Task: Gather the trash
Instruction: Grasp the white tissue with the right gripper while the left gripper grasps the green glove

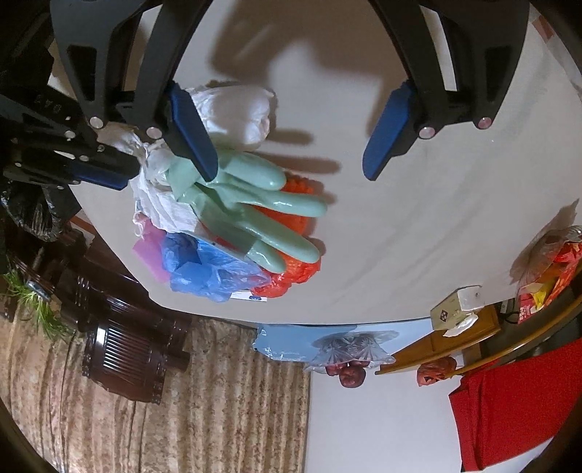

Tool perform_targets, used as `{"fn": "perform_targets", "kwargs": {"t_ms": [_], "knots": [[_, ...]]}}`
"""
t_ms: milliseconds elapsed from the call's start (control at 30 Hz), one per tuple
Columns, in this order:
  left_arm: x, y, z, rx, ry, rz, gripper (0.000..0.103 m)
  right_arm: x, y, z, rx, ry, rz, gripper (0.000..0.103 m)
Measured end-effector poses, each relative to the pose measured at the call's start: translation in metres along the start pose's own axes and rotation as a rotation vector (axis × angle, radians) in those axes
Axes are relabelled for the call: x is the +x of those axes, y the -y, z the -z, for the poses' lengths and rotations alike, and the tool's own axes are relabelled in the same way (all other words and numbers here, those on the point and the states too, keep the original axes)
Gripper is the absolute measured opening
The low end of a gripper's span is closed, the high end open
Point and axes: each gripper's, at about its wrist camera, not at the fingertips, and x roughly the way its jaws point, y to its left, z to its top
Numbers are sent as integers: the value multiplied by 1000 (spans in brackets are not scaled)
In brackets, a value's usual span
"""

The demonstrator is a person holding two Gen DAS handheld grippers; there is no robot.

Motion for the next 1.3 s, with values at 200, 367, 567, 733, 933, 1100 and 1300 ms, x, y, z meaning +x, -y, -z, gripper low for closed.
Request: {"fn": "perform_targets", "kwargs": {"t_ms": [200, 367, 567, 733, 933, 1100, 1300], "knots": [[-3, 0, 1, -11, 3, -10, 79, -6, 14, 0, 58, 10, 31, 32], [-8, 1, 1, -17, 5, 3, 79, 15, 12, 5, 40, -57, 63, 37], [-16, 10, 0, -5, 12, 42, 79, 18, 19, 6, 50, -78, 53, 18], [-12, 21, 2, 5, 3, 67, 78, -5, 27, 7, 74, -14, 88, 18], [6, 34, 4, 26, -35, 87, 66, -40, 37, 2, 102, 59, 130, 18], [16, 41, 5, 34, -60, 108, 45, -55, 41, 3, 102, 70, 143, 18], [15, 51, 7, 73, -56, 112, 23, -59, 43, 5, 106, 71, 142, 18]]}}
